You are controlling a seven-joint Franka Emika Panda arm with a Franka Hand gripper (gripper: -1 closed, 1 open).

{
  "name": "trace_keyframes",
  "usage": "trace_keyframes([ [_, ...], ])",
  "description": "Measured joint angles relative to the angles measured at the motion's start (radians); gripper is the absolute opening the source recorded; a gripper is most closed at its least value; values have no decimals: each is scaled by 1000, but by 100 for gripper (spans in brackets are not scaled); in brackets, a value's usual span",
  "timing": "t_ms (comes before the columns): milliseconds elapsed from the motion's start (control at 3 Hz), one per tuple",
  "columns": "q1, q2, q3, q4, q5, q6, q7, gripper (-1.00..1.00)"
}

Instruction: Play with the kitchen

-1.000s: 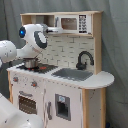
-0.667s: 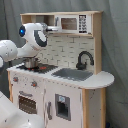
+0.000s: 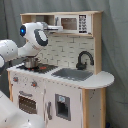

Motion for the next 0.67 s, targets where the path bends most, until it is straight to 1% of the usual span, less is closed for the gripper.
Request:
trace_keyframes([
  [333,101,4,-72,-67,3,1,-1,-100],
  [667,178,5,-125,-115,3,4,-2,-100],
])
